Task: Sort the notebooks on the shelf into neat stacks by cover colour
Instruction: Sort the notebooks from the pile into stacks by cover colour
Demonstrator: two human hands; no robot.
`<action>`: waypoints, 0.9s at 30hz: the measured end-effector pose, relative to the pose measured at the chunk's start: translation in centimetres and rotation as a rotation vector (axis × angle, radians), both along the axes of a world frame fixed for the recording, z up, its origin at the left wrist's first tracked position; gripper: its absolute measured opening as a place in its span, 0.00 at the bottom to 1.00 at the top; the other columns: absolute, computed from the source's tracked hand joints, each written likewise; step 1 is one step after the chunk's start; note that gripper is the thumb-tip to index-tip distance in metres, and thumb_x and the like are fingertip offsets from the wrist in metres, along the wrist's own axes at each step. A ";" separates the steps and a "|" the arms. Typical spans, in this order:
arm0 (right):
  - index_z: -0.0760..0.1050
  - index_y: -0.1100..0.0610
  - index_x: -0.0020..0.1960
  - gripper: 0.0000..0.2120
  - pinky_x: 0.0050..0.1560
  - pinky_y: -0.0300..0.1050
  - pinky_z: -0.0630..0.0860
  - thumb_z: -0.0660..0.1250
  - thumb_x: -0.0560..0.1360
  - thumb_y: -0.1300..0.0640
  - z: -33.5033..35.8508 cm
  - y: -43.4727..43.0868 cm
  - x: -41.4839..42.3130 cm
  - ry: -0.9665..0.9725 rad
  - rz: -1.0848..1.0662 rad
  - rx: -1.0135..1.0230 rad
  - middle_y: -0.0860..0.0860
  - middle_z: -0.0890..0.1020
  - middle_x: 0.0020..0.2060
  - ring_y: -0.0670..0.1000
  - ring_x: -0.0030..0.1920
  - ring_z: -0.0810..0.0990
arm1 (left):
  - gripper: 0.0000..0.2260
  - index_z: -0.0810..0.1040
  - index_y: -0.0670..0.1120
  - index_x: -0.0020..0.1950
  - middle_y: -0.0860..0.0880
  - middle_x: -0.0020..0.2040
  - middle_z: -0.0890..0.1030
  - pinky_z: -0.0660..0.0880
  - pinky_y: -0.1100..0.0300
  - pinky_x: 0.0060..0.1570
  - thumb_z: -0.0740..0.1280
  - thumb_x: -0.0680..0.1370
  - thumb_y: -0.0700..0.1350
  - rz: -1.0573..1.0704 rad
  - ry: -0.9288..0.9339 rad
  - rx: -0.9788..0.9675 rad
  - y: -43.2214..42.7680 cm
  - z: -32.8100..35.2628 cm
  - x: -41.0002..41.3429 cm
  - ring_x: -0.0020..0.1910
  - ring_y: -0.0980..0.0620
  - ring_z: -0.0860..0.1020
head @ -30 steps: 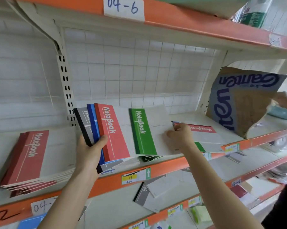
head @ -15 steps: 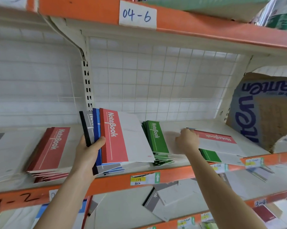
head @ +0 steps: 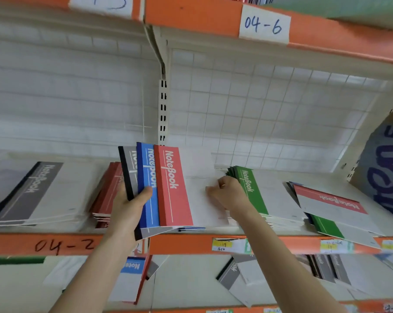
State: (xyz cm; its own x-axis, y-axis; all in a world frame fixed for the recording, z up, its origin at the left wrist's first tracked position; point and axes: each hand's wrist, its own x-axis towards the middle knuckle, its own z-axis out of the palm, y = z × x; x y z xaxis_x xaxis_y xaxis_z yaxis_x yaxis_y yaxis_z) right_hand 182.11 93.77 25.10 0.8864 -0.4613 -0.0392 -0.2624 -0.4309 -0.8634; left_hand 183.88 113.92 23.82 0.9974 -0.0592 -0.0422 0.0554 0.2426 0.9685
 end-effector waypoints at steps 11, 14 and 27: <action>0.77 0.61 0.58 0.16 0.41 0.38 0.70 0.59 0.73 0.68 -0.5 7.2 5.0 -0.093 0.005 -0.101 0.53 0.77 0.42 0.52 0.42 0.74 | 0.21 0.70 0.46 0.66 0.42 0.57 0.79 0.75 0.53 0.41 0.60 0.76 0.30 0.141 0.128 -0.082 13.2 -1.1 3.4 0.47 0.43 0.79; 0.76 0.58 0.62 0.18 0.43 0.38 0.68 0.61 0.73 0.65 -0.5 8.4 5.9 -0.052 0.003 -0.200 0.54 0.80 0.50 0.56 0.50 0.78 | 0.22 0.70 0.48 0.64 0.45 0.55 0.79 0.75 0.52 0.43 0.60 0.75 0.28 0.139 0.078 -0.072 16.1 -1.0 3.8 0.50 0.43 0.79; 0.74 0.64 0.53 0.12 0.49 0.45 0.71 0.62 0.76 0.57 -2.3 13.1 8.7 0.266 -0.004 -0.724 0.61 0.75 0.55 0.59 0.55 0.74 | 0.24 0.68 0.47 0.68 0.44 0.57 0.79 0.74 0.54 0.40 0.63 0.74 0.30 0.073 0.033 -0.042 22.0 -0.3 6.4 0.51 0.43 0.79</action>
